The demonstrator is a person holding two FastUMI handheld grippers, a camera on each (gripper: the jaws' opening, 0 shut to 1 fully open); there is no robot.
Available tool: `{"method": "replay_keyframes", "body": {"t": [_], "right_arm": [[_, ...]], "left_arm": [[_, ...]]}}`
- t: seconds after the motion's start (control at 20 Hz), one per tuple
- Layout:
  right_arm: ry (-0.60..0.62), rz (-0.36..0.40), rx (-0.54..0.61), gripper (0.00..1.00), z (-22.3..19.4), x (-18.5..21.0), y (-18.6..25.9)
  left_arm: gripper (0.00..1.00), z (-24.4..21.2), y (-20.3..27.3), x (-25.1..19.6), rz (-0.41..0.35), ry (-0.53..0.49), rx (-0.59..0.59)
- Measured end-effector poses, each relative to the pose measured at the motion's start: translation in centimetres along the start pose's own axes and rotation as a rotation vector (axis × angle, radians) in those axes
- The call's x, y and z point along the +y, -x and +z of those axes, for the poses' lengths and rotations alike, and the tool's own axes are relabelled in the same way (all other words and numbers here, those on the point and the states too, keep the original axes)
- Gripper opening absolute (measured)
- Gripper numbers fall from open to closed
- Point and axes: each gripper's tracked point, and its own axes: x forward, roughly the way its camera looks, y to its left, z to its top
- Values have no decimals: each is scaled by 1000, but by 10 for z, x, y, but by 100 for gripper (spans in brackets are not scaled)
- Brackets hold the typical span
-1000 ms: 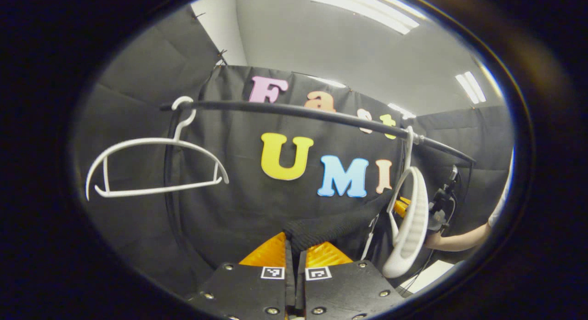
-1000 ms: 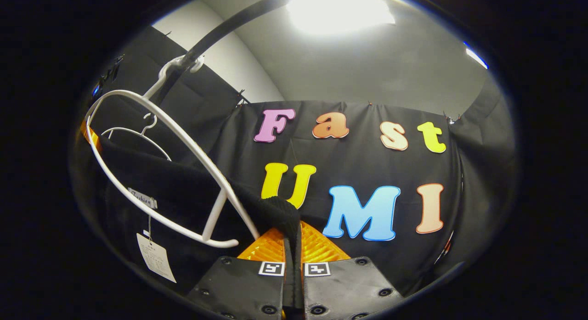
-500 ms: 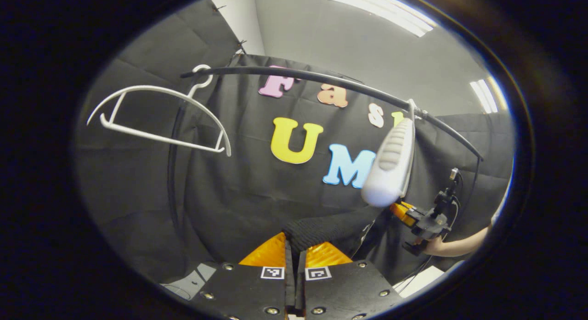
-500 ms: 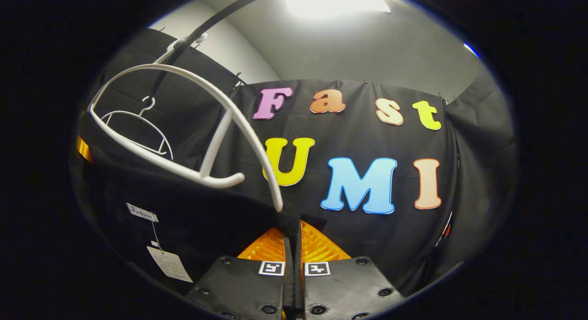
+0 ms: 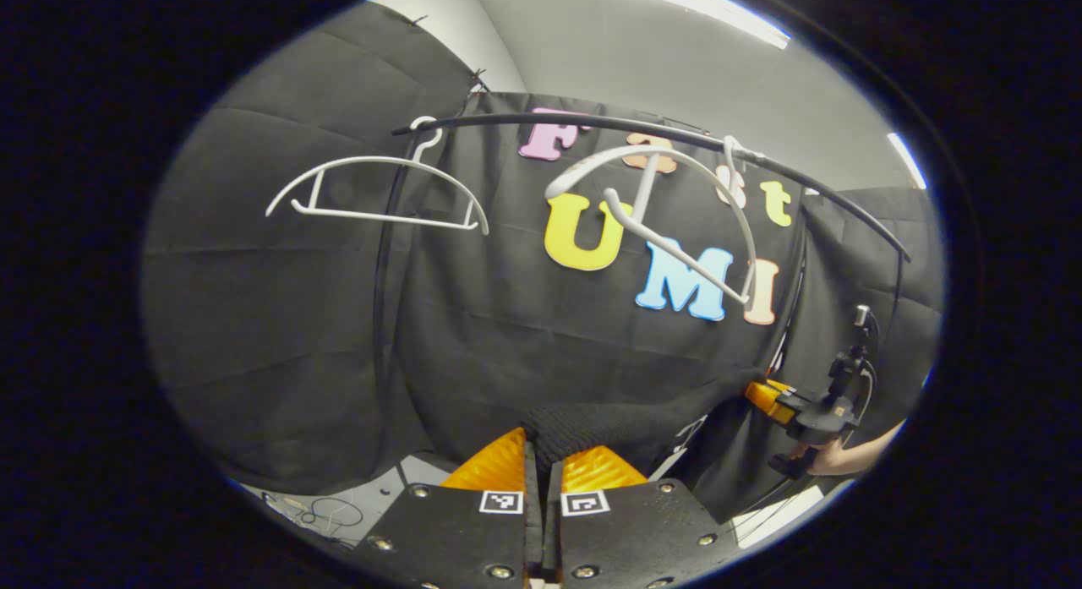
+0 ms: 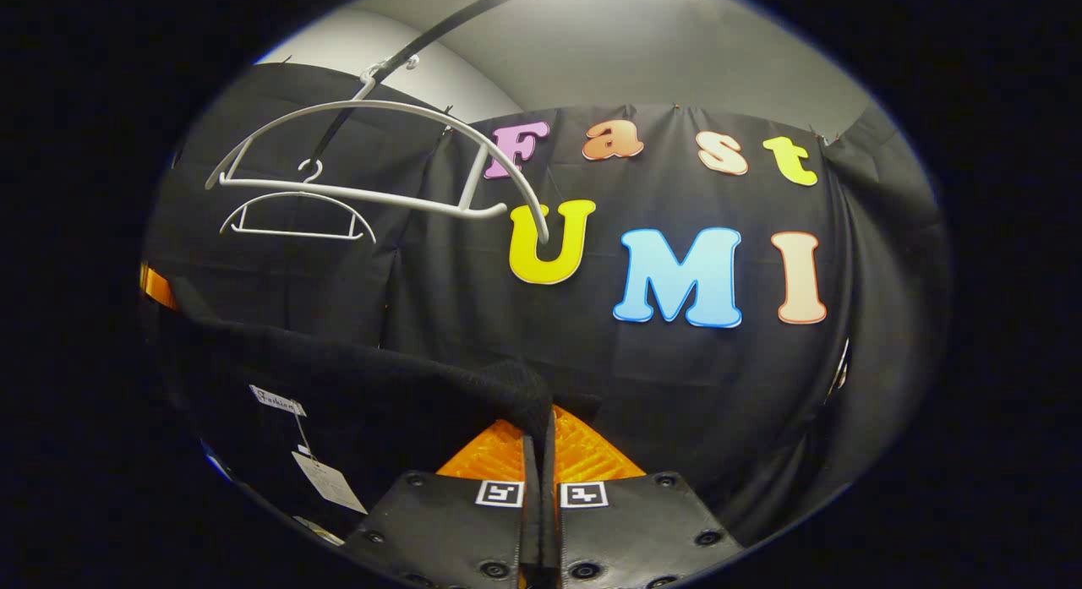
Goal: Grasp the clothes on the hanger with both hands and then place them into the laundry hamper below.
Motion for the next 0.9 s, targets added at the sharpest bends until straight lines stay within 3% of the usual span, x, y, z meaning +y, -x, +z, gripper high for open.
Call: {"method": "replay_keyframes", "body": {"t": [0.15, 0.4, 0.55, 0.7, 0.9], "right_arm": [[-59, 35, 71, 2, -20, 2, 18], [-168, -33, 198, 2, -57, 16, 70], [-201, -130, 274, 2, -78, 28, 101], [-248, -228, 311, 2, -87, 45, 128], [-270, -283, 378, 2, -112, 86, 161]], "left_arm": [[1, -17, 15, -15, 59, -42, 21], [2, -44, 48, -23, 39, -95, 61], [2, -65, 46, -27, -32, -102, 101], [2, -101, 37, -34, -156, -81, 159], [2, -152, 31, -24, -265, -79, 254]]}}
